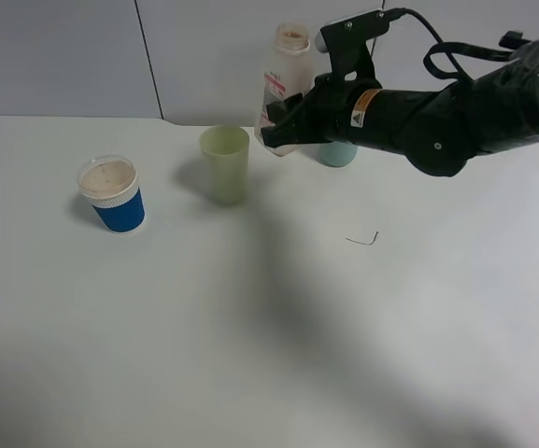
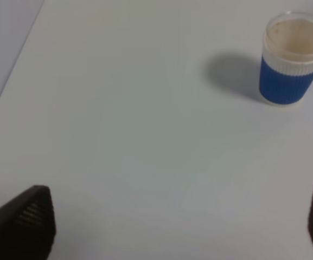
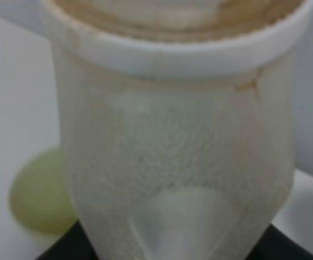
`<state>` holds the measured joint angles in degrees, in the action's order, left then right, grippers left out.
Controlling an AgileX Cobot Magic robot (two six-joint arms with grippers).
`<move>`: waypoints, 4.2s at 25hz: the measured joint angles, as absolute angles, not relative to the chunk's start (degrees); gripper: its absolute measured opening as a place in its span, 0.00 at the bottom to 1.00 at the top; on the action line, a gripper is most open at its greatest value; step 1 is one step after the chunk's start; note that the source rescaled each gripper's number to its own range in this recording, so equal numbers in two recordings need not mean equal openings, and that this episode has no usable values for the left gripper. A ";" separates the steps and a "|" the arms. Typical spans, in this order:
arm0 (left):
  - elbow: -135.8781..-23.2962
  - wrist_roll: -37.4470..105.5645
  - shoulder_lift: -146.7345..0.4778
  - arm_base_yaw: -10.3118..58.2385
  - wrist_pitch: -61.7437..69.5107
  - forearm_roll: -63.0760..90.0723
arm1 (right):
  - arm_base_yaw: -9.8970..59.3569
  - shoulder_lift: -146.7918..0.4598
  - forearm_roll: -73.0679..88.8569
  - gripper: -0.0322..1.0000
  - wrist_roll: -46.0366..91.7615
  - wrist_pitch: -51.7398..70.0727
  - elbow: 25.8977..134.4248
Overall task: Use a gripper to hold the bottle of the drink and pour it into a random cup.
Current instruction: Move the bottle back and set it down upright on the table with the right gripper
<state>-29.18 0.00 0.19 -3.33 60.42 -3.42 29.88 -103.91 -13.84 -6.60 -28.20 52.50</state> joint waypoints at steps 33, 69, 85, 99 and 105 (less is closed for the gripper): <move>-29.18 0.00 0.19 -3.33 60.42 -3.45 | 18.39 -99.87 -42.40 0.03 -15.33 -40.19 36.71; -29.18 0.00 0.19 -3.33 60.42 -3.45 | 4.67 -104.61 -65.68 0.03 -19.29 -49.65 36.67; -29.18 0.00 0.19 -3.33 60.42 -3.45 | 3.27 -108.58 -70.90 0.03 -24.04 -48.47 40.49; -29.18 0.00 0.19 -3.33 60.42 -3.45 | 1.00 -108.60 -74.55 0.03 -24.57 -46.19 40.49; -29.18 0.00 0.19 -3.33 60.42 -3.45 | -0.40 -108.60 -75.75 0.03 -24.17 -46.26 40.49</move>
